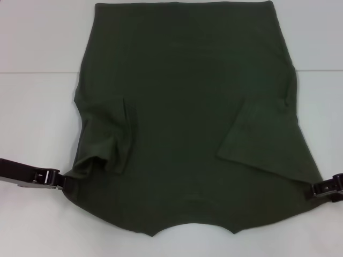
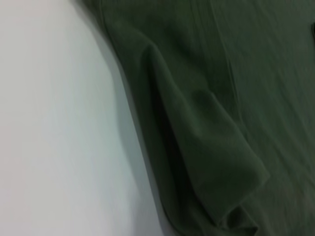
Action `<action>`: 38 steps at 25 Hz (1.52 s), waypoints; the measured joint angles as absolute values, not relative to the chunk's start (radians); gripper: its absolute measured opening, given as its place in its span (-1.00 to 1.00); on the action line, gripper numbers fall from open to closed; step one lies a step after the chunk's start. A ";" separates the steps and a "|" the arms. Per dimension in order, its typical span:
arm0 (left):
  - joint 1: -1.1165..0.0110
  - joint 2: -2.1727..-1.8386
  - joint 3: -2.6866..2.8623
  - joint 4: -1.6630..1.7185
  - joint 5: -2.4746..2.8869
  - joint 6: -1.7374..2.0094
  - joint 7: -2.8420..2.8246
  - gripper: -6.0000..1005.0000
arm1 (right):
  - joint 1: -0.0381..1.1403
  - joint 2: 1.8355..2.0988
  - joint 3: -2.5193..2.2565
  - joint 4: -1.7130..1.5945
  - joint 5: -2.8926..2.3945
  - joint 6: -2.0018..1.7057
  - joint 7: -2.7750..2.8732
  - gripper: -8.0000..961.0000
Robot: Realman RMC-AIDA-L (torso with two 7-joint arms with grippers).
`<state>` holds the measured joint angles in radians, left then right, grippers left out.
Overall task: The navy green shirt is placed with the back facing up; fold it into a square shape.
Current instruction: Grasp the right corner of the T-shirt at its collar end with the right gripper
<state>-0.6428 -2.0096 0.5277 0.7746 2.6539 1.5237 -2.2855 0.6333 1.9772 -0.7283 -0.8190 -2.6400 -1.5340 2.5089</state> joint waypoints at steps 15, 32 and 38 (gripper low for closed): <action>-0.641 -2.009 0.528 0.775 2.654 1.523 -2.286 -0.95 | 0.644 1.977 -0.735 -0.811 -2.640 -1.527 2.511 0.92; -0.639 -2.009 0.528 0.775 2.651 1.530 -2.283 -0.95 | 0.695 1.997 -0.750 -0.783 -2.632 -1.536 2.508 0.93; -0.638 -2.009 0.528 0.775 2.651 1.531 -2.283 -0.95 | 0.710 2.007 -0.750 -0.779 -2.629 -1.541 2.506 0.92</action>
<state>-0.6384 -2.0094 0.5277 0.7746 2.6506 1.5309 -2.2826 0.7105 2.0070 -0.7504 -0.7786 -2.6292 -1.5405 2.5057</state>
